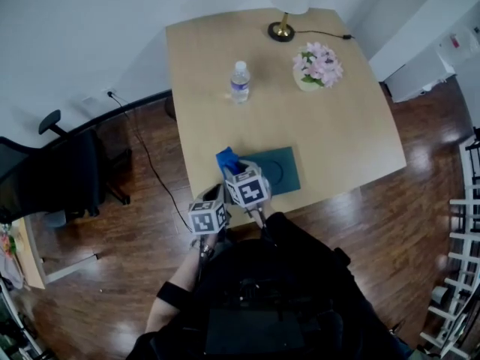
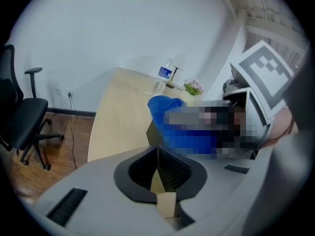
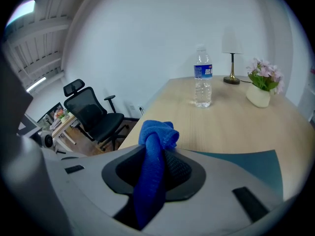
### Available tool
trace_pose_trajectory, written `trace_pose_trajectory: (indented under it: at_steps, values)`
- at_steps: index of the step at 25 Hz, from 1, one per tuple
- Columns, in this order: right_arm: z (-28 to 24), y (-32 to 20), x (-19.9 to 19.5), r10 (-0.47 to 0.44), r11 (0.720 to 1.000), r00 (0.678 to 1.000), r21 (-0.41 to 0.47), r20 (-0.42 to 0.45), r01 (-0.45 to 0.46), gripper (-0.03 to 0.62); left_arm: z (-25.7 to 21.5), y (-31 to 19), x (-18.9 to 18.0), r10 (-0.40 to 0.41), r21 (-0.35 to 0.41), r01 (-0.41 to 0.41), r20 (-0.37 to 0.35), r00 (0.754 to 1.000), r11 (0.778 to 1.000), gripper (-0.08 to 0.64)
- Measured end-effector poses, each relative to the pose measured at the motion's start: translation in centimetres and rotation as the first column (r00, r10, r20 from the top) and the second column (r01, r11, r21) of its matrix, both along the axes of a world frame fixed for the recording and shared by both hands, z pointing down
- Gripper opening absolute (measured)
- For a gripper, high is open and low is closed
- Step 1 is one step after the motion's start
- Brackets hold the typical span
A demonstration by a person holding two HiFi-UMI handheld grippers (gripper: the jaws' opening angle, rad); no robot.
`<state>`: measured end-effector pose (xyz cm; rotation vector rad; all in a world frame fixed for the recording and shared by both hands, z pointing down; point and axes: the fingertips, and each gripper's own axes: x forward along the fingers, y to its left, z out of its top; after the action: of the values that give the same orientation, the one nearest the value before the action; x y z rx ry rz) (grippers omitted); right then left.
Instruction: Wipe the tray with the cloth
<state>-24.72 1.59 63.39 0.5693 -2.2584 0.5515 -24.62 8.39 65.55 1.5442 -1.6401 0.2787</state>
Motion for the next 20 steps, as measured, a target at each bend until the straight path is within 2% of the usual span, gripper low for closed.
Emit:
trace_pose_trajectory:
  at_steps: [3, 5, 10, 13, 16, 20]
  values:
    - [0.0, -0.5, 0.7, 0.002, 1.000, 1.000, 0.011, -0.014, -0.002, 0.104, -0.2, -0.2, -0.2, -0.006, -0.008, 0.006, 0.022, 1.000, 1.000, 0.002]
    - [-0.1, -2.0, 2.6, 0.038, 0.999, 0.999, 0.022, -0.033, -0.038, 0.104, -0.6, -0.5, -0.3, 0.010, -0.012, -0.009, 0.047, 0.999, 1.000, 0.002]
    - [-0.1, -7.8, 11.9, 0.205, 0.978, 0.974, 0.057, -0.093, -0.200, 0.104, -1.5, -0.5, -0.3, 0.012, 0.005, -0.012, 0.027, 1.000, 1.000, 0.002]
    - [-0.1, -10.3, 16.6, 0.303, 0.953, 0.949, 0.046, -0.085, -0.300, 0.106, -1.7, -0.2, -0.1, 0.011, 0.013, -0.011, 0.001, 1.000, 1.000, 0.002]
    - [-0.5, -11.4, 18.2, 0.361, 0.932, 0.931, 0.033, -0.054, -0.360, 0.104, -1.6, 0.3, 0.1, 0.007, 0.007, -0.007, -0.006, 1.000, 1.000, 0.002]
    - [-0.3, -11.2, 18.3, 0.376, 0.926, 0.925, 0.035, -0.049, -0.375, 0.104, -1.6, 0.8, 0.5, 0.013, 0.004, -0.013, -0.014, 1.000, 1.000, 0.002]
